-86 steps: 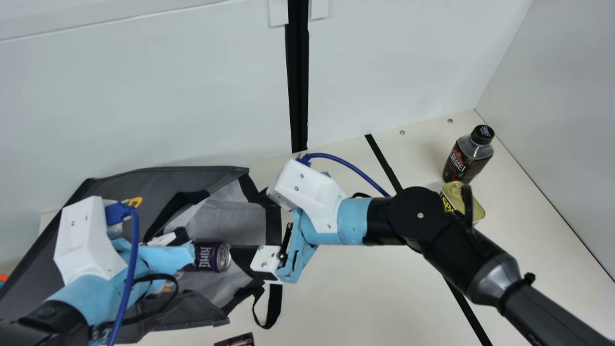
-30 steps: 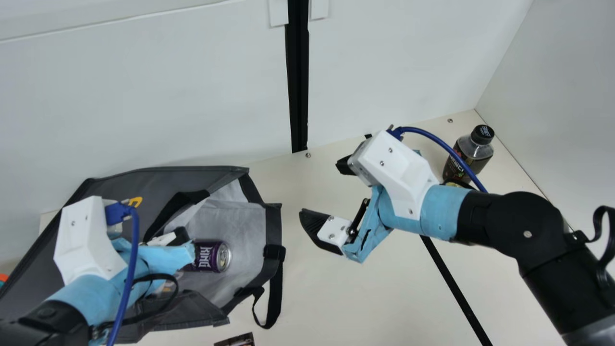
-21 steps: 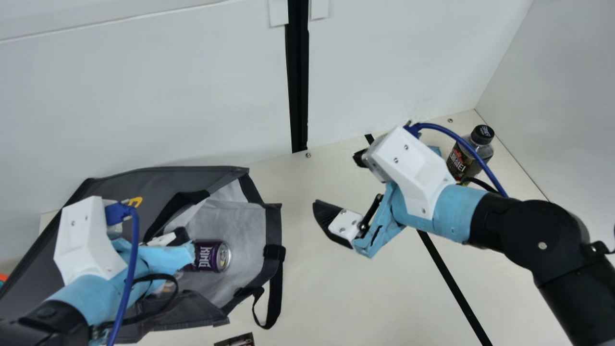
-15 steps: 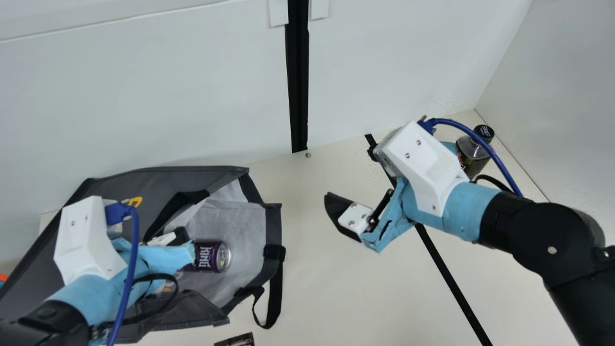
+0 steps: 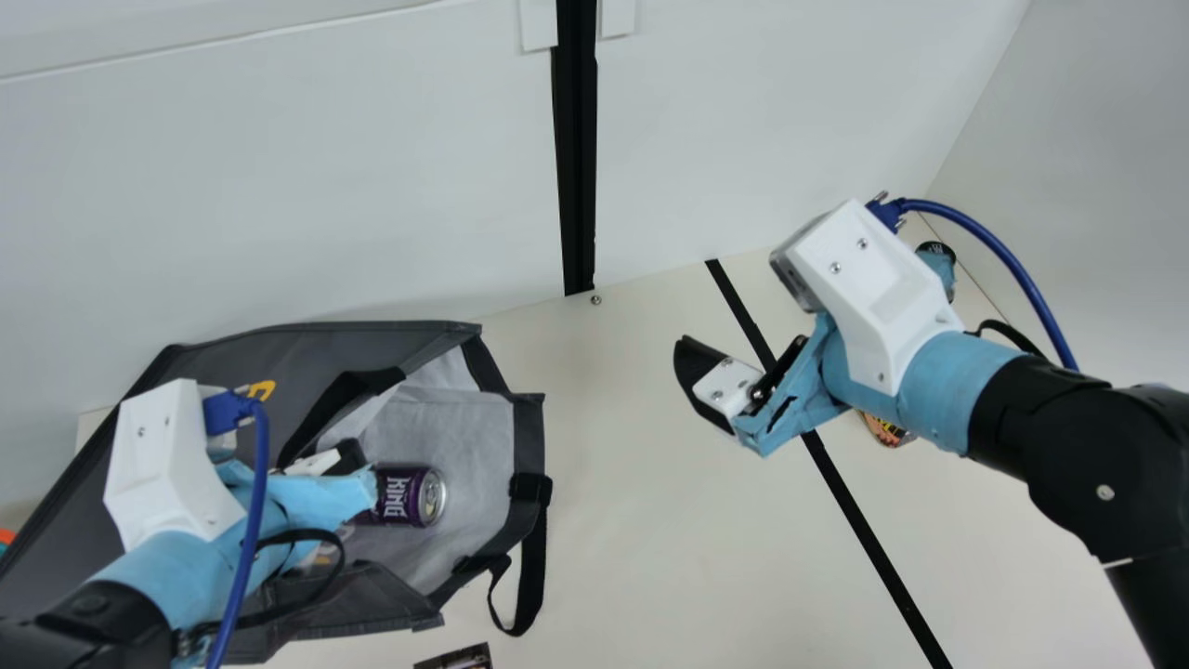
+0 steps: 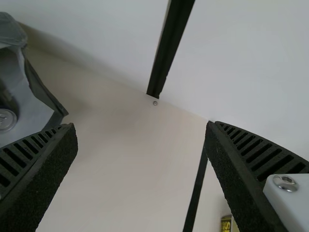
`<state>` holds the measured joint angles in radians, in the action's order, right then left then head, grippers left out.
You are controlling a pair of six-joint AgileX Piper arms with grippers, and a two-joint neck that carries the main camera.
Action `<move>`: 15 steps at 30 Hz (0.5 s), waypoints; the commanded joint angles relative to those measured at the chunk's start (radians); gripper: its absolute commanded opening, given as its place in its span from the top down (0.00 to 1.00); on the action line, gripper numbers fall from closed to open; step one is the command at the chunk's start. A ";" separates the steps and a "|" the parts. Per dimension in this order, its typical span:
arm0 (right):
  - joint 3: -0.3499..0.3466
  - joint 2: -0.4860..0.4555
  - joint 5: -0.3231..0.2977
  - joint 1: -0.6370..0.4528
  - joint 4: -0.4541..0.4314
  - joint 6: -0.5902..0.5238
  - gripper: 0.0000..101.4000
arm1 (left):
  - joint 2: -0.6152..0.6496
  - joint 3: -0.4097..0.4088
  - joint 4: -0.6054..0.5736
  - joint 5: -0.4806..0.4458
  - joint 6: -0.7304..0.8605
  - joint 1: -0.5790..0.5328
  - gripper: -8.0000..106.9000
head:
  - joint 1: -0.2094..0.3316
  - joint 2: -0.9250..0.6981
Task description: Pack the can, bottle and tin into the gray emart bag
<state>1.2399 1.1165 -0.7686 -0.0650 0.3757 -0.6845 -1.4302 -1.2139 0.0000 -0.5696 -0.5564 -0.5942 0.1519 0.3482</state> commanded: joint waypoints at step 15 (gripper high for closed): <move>0.096 -0.022 -0.119 -0.040 -0.200 0.191 0.10 | 0.000 0.000 0.000 0.000 0.000 0.000 0.84 | 0.023 0.001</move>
<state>1.3311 1.0949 -0.8782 -0.1038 0.1966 -0.5144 -1.4302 -1.2139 0.0000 -0.5696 -0.5564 -0.5942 0.1519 0.3482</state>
